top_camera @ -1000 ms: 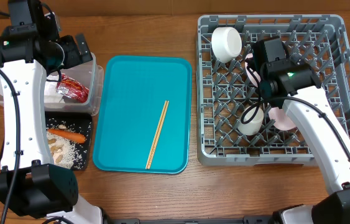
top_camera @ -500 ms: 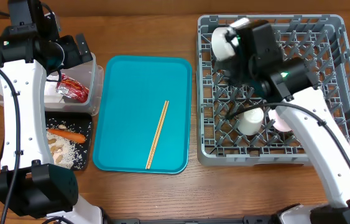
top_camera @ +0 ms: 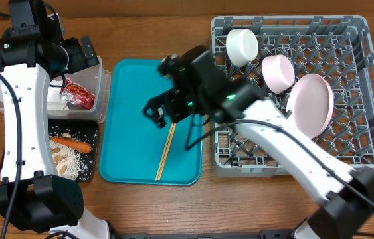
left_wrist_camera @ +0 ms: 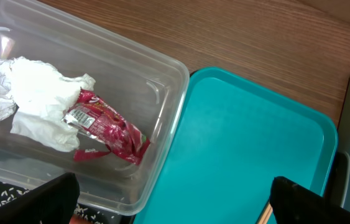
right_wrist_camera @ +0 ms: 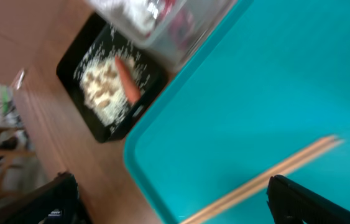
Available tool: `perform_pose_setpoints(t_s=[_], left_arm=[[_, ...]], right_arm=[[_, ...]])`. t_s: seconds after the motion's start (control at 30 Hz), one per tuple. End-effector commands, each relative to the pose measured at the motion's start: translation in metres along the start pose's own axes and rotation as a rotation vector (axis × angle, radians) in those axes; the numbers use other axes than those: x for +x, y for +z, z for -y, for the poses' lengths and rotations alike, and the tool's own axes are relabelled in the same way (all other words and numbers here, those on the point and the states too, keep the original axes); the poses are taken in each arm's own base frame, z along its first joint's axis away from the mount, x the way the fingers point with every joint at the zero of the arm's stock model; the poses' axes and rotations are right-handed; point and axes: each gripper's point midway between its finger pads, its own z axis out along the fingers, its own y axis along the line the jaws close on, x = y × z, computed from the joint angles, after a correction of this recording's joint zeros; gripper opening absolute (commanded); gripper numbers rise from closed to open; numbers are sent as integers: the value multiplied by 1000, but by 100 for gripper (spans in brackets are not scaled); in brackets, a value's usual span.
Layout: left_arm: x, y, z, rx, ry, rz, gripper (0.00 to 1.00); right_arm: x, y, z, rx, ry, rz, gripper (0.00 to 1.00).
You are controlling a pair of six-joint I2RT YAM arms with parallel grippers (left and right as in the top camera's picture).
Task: Sort waste into correct bins and load items into the dishwasher
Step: 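Open the right gripper and move it over the chopsticks on the teal tray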
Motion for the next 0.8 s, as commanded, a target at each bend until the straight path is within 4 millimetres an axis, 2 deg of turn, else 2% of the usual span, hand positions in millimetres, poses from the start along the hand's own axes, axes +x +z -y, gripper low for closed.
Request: perform_pose_setpoints(t_s=[0.0, 0.03, 0.07, 0.13, 0.2, 0.43, 0.6, 0.77], left_arm=[[-8, -14, 3, 4, -1, 44, 100], [-8, -14, 3, 4, -1, 44, 100], [-8, -14, 3, 4, -1, 44, 100], [-8, -14, 3, 3, -1, 44, 100], [-8, -14, 3, 4, -1, 44, 100], [-8, -14, 3, 4, -1, 44, 100], [-8, -14, 3, 4, -1, 44, 100], [-8, -14, 3, 4, -1, 44, 100]], right_arm=[[23, 32, -11, -25, 197, -86, 100], [29, 43, -12, -24, 208, -108, 100], [31, 46, -11, -19, 207, -113, 95], [35, 59, -5, 18, 215, -121, 64], [38, 68, 8, 87, 279, -114, 49], [48, 87, 61, 397, 517, -11, 36], [66, 98, 86, 543, 607, 26, 36], [79, 113, 104, 613, 602, 11, 36]])
